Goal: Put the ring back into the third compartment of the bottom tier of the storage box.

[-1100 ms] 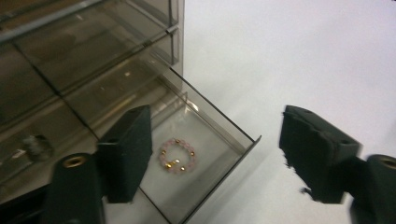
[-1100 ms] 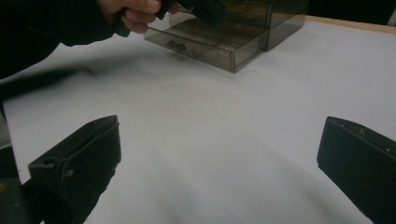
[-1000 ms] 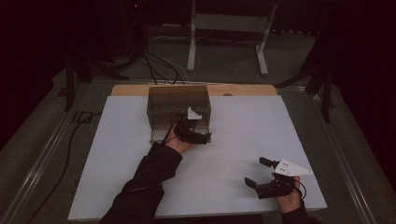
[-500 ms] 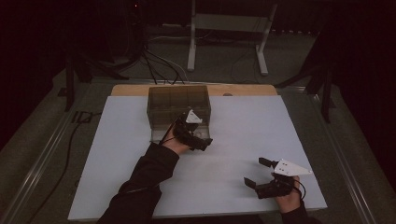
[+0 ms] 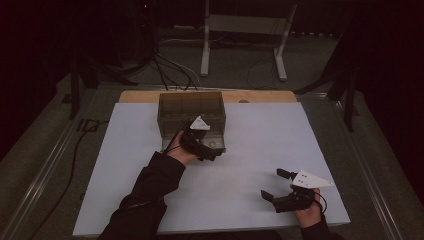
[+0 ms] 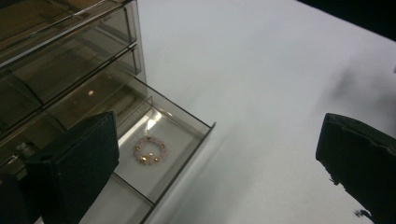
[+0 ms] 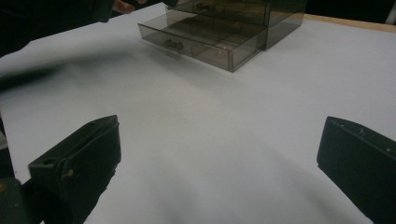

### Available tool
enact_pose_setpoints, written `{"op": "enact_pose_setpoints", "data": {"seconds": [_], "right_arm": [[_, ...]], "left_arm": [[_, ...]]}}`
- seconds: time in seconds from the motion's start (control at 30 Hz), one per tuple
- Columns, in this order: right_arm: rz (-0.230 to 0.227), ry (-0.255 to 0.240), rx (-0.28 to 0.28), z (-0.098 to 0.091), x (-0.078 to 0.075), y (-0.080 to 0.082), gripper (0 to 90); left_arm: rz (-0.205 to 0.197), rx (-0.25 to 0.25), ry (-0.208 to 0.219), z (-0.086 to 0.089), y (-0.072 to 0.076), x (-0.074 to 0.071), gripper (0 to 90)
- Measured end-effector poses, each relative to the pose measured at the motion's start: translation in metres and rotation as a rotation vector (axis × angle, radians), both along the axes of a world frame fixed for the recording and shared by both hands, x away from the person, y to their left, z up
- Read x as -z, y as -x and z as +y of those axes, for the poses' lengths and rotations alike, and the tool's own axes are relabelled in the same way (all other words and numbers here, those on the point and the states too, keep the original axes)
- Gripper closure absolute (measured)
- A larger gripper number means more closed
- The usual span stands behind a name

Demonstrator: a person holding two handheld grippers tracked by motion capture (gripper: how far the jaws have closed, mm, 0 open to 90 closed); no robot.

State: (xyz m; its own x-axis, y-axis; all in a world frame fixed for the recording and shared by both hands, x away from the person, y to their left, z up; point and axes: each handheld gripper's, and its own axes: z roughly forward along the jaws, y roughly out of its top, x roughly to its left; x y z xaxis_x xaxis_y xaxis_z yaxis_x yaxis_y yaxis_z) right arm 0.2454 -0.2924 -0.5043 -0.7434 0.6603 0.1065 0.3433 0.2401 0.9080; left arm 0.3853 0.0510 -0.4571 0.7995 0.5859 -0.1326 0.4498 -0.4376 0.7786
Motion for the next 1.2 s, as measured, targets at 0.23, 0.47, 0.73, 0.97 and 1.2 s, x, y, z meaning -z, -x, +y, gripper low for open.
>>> {"op": "enact_pose_setpoints", "data": {"seconds": [0.23, 0.47, 0.73, 0.97, 1.2], "right_arm": [[0.003, 0.0, 0.0, 0.0, 0.0, 0.0, 0.0], [0.002, -0.001, 0.004, 0.0, 0.0, 0.0, 0.0], [0.003, -0.004, 0.005, 0.0, 0.0, 0.0, 0.0], [0.005, -0.003, 0.006, 0.0, 0.0, 0.001, 0.0], [0.009, 0.0, 0.006, 0.0, 0.0, 0.001, 0.0]], "left_arm": [[-0.01, 0.014, 0.0, 0.013, 0.008, -0.009, 0.5], [-0.036, 0.015, -0.005, 0.028, 0.016, -0.013, 0.5], [-0.053, 0.008, -0.023, 0.04, 0.029, -0.01, 0.5], [-0.082, -0.002, -0.053, 0.048, 0.042, -0.008, 0.5], [-0.1, -0.023, -0.039, 0.064, 0.058, -0.007, 0.5]]}}
